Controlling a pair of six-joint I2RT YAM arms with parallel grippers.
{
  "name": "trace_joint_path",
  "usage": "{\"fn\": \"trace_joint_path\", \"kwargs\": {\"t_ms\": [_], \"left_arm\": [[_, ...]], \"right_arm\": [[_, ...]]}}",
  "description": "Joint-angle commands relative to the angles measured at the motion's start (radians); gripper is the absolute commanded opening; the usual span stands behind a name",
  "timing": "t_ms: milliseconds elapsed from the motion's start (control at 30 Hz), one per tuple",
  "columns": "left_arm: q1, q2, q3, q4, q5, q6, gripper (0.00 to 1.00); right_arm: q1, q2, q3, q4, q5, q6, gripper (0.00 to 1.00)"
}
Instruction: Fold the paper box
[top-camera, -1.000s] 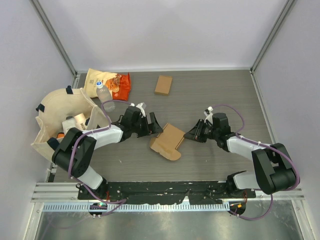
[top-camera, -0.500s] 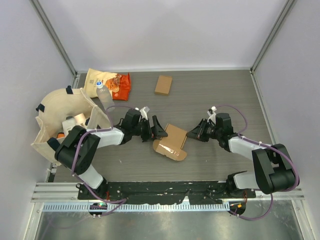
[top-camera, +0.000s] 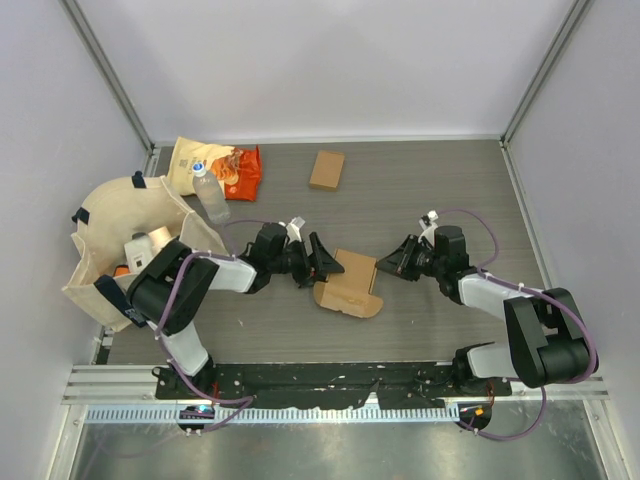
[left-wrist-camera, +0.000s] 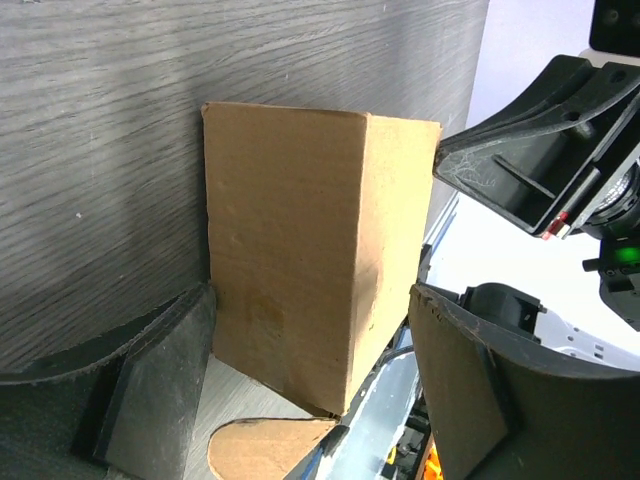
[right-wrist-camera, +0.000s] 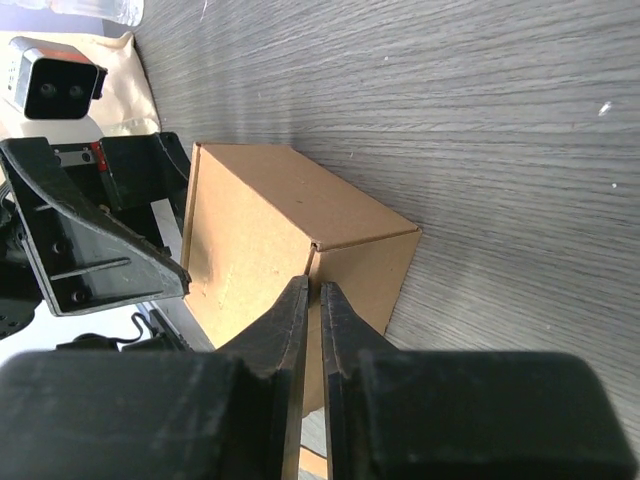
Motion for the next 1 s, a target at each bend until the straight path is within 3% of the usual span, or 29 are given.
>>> {"fn": "trace_joint_path", "kwargs": {"t_ms": [0, 233, 500, 700, 967], "left_arm": [[-0.010, -0.027, -0.001, 0.140, 0.046, -0.054, 0.80], [-0.010, -0.126, -0.015, -0.098, -0.078, 0.073, 0.89], [-0.010, -0.099, 0.006, -0.121, -0.080, 0.083, 0.90], [-0.012, -0.082, 0.028, -0.111, -0.072, 0.093, 0.95], [-0.029, 0.057, 0.052, 0.116, 0.067, -0.037, 0.92]], "right_arm": [[0.004, 0.018, -0.013, -0.086, 0.094, -0.039, 0.13], [-0.036, -0.007, -0.059, -0.119, 0.136, -0.028, 0.13], [-0.051, -0.016, -0.079, -0.106, 0.119, -0.033, 0.12], [-0.074, -0.027, -0.088, -0.125, 0.116, -0.048, 0.11], [-0.074, -0.013, -0.079, -0.103, 0.104, -0.045, 0.11]]}}
